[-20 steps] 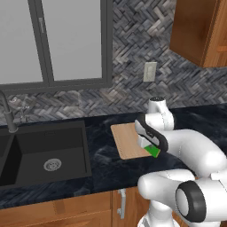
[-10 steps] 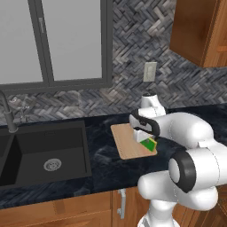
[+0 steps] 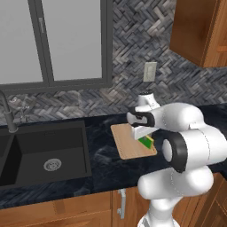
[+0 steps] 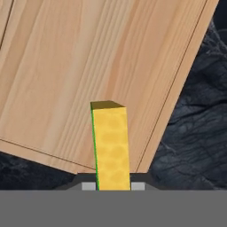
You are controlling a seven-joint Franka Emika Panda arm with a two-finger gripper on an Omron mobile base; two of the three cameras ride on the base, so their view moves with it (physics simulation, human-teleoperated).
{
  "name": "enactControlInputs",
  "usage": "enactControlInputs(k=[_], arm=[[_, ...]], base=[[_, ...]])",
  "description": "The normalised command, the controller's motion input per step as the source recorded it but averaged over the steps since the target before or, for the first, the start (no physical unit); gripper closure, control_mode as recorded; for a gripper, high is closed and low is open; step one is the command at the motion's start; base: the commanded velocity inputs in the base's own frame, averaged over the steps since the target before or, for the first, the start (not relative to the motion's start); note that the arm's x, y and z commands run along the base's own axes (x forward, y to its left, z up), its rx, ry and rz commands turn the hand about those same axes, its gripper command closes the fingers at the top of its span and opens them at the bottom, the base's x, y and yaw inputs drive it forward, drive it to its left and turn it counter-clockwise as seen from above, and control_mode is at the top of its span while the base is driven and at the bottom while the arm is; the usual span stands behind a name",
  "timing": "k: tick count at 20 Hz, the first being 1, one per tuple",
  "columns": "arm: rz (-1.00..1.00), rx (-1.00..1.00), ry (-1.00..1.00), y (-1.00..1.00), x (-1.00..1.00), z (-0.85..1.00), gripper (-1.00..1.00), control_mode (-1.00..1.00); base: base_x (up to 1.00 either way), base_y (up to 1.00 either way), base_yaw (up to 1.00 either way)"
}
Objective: Pick up the sponge from the counter and clean the cutting board by briefly scrubbing or pressing down on the cutting board. Once finished, release the sponge.
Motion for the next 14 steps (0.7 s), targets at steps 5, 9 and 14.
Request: enactControlInputs(k=[5,9,14], arm=[[0.01,0.0,-0.01,-0.02,0.22,-0.21,1.0,-1.0],[0.02,0.0,-0.03,-0.04,0.23,-0.18,1.0,-1.0],[0.03,0.0,-0.08,-0.03,0.31,-0.14,1.0,-1.0]], base=[[0.0,0.0,0.0],[0.0,0.0,0.0],[0.0,0.0,0.0]])
